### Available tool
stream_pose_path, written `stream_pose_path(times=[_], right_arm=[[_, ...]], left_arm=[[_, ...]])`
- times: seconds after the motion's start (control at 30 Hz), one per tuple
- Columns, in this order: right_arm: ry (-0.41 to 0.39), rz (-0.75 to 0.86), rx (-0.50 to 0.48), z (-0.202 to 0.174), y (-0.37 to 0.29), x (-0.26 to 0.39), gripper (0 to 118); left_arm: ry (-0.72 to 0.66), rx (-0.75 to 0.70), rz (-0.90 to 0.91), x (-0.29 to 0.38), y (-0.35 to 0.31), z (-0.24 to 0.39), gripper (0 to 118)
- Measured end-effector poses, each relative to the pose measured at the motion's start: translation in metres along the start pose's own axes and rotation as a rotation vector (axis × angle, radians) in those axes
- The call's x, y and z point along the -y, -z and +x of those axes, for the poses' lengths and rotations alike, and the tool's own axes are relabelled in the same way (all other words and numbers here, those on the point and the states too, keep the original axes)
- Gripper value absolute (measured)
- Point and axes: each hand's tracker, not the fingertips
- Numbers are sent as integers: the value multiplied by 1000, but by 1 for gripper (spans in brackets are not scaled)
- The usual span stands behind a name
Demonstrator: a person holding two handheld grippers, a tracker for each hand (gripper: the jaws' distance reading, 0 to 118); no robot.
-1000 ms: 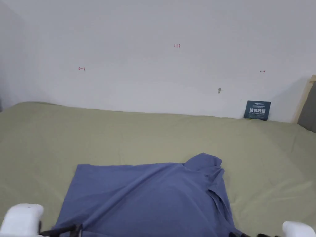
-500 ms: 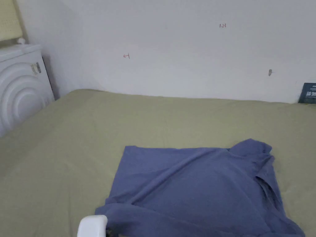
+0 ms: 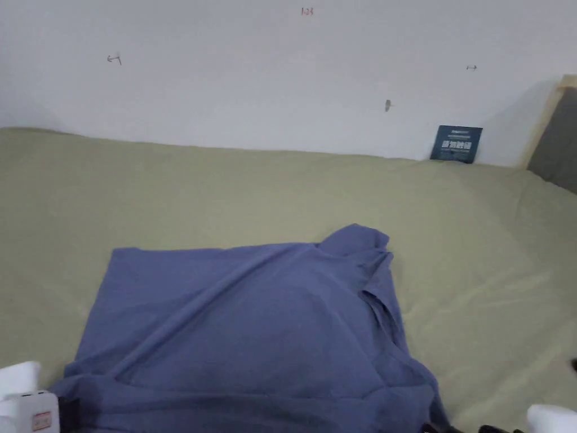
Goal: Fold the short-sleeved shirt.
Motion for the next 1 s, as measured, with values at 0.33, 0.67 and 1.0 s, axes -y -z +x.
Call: stream_pose_path(times=[0.33, 0.67, 1.0], right_arm=[[-165, -182, 164, 2, 105, 8, 64], [-112, -77, 158, 3, 76, -3, 2], [-242, 56, 131, 9, 110, -89, 2]], left_arm=[[100, -14, 15, -1, -24, 22, 5], [134, 17, 11, -10, -25, 8, 5], [229, 42, 49, -63, -30, 16, 5]])
